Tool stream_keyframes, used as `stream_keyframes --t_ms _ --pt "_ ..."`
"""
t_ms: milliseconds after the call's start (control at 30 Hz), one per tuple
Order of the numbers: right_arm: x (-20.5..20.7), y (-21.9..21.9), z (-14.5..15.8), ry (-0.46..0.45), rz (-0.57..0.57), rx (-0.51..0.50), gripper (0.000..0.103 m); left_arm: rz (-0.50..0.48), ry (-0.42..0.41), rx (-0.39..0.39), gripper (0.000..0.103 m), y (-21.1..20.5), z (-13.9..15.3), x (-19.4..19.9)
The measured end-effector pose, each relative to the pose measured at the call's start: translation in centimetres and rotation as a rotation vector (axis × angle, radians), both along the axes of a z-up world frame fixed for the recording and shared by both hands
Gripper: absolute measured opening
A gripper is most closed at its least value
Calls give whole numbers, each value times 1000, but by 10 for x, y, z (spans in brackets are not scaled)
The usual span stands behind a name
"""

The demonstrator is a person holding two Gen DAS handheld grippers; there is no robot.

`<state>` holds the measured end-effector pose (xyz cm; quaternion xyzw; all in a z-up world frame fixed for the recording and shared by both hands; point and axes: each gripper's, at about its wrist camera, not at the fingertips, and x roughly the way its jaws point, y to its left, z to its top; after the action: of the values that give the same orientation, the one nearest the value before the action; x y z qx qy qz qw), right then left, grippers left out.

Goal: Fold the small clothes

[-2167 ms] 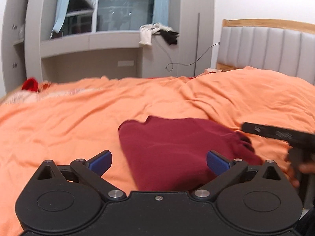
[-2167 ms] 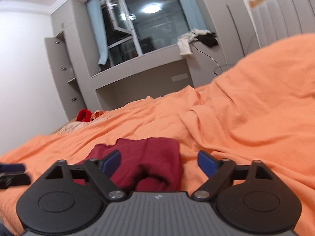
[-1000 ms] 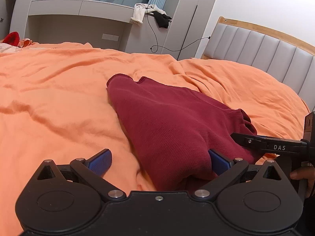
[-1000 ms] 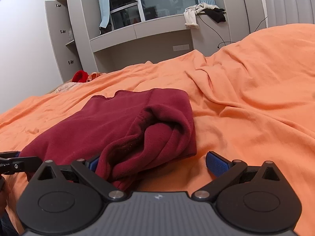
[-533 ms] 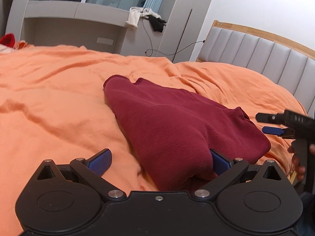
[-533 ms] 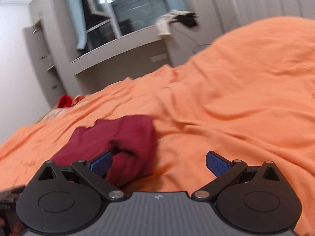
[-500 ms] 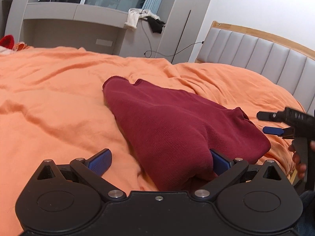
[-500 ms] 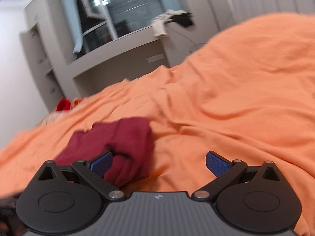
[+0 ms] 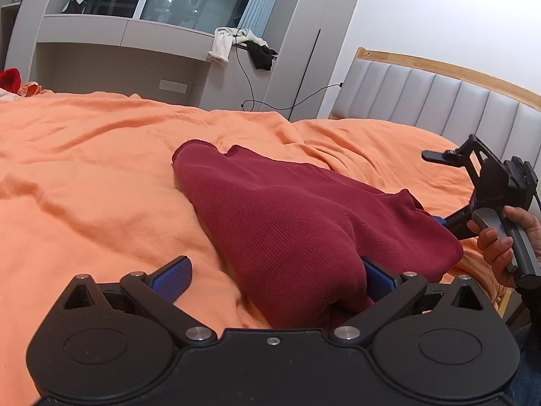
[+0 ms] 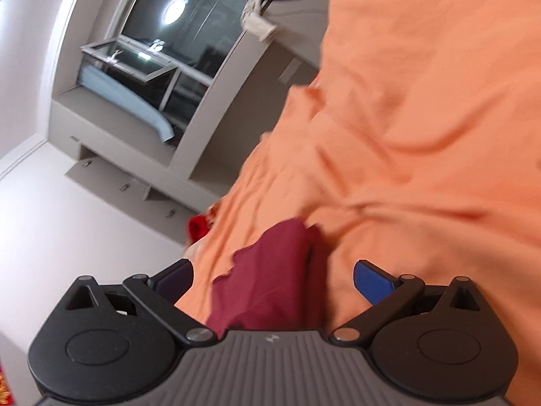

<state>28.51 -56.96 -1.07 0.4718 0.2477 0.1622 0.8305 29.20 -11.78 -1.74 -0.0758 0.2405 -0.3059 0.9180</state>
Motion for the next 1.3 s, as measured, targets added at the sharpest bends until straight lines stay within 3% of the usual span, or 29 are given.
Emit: stream_keyframes --t_ms 133,367,400,467,533,667,867,1100,1300 --pt "8 17 -18 40 54 74 103 9 -6 8 103 0 1 -4" --pt "15 36 -26 65 56 -45 103 11 -7 13 103 -1 3 -4" --pt "14 37 -26 63 46 -48 100 11 -7 12 103 -1 3 -4" --pt "7 36 -24 63 14 -67 78 11 -7 11 103 -1 3 -3" --pt "1 37 -24 67 11 -91 65 10 -9 11 103 -1 2 -3" --pt "-9 36 -26 56 23 -99 52 10 -11 12 103 -2 2 -3" --pt "-15 41 -22 47 -18 -156 47 12 -12 13 103 -1 3 -4" --pt "-29 77 9 -56 -63 -491 39 14 -42 11 103 3 20 -10" --pt "-30 73 9 -40 -64 -451 39 24 48 -87 103 11 40 9"
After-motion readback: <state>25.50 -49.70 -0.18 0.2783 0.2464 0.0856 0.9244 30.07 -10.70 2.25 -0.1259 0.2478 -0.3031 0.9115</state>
